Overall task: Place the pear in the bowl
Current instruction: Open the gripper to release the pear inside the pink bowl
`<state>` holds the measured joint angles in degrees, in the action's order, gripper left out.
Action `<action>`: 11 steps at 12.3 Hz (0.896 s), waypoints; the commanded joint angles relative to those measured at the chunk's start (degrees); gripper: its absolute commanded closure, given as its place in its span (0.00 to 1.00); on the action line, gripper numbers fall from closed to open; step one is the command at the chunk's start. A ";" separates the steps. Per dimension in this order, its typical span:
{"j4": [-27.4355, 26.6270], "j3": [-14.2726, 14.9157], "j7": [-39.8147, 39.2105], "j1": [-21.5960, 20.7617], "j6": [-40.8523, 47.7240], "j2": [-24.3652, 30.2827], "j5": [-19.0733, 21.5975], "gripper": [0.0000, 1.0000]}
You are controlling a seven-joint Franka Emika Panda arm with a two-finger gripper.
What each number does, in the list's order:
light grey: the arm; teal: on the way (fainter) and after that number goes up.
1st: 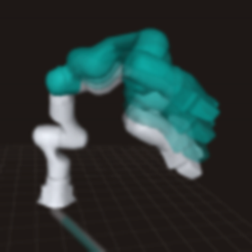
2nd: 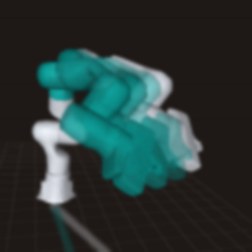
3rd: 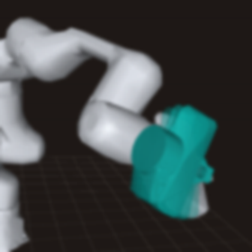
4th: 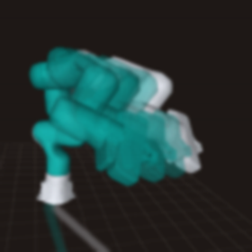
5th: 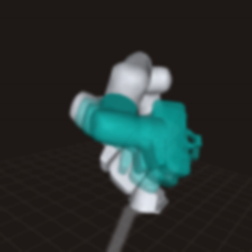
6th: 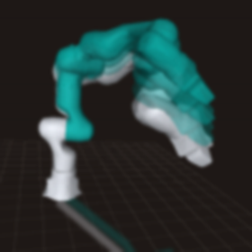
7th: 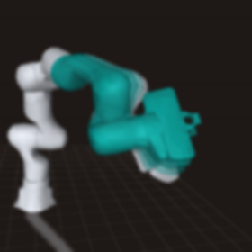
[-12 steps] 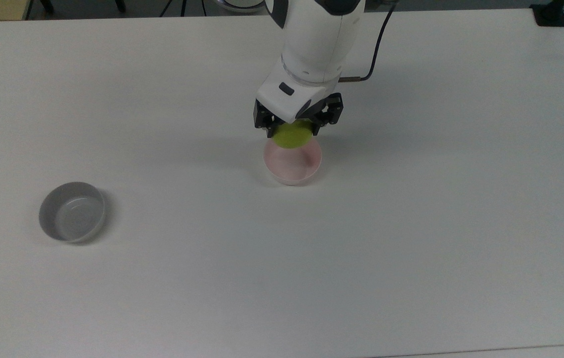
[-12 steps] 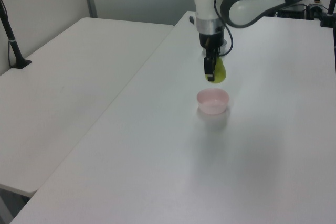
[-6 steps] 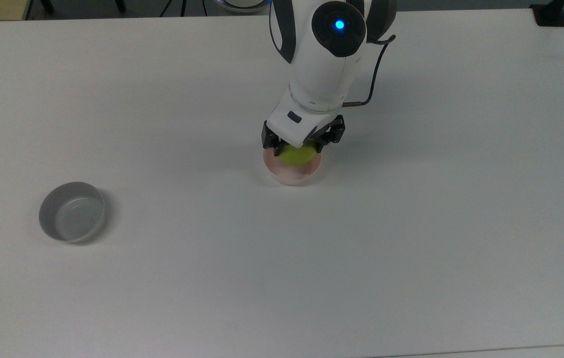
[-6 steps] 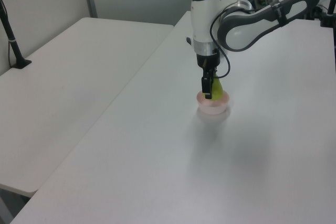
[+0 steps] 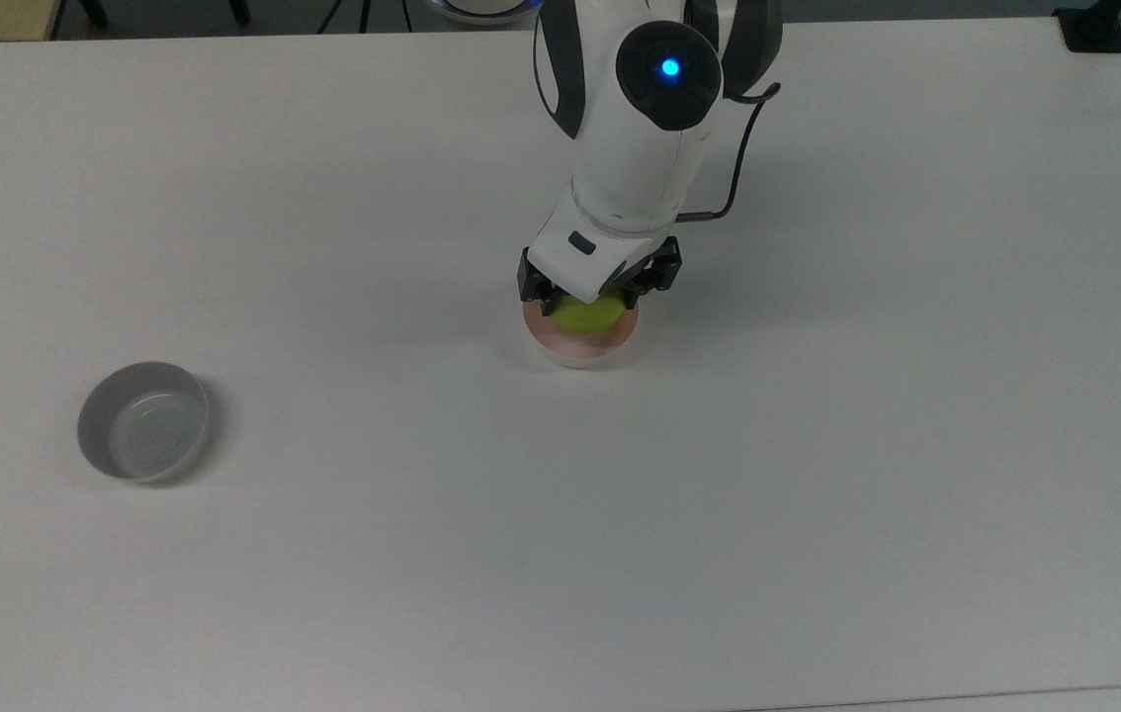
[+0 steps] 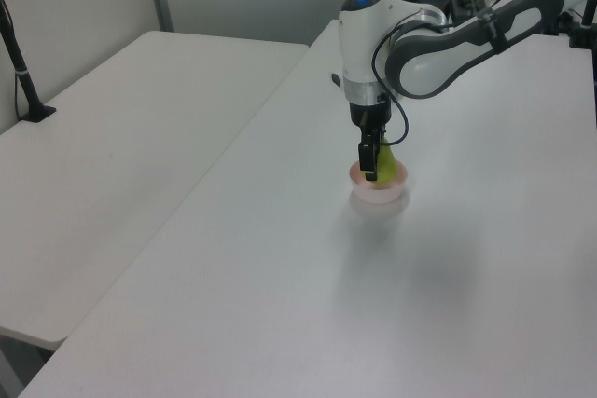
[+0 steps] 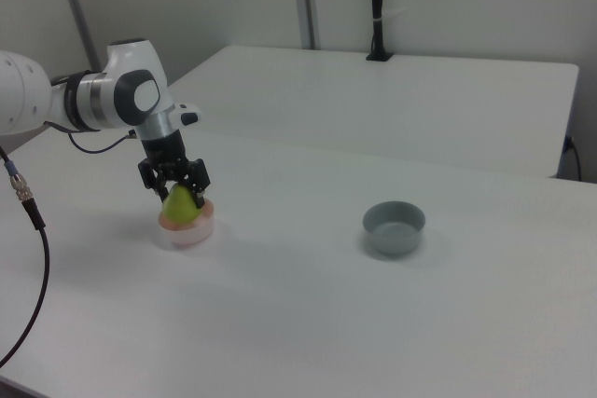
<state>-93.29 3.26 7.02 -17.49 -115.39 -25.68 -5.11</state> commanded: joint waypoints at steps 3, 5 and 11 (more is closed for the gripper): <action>-0.75 0.60 1.41 -0.61 -1.68 -0.07 -0.43 0.03; -0.66 0.60 3.08 -0.61 -1.68 -0.07 -0.43 0.00; -0.31 0.60 3.17 -0.79 -0.89 0.54 -0.43 0.00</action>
<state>-93.15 3.29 8.71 -17.48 -115.44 -26.21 -5.15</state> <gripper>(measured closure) 0.000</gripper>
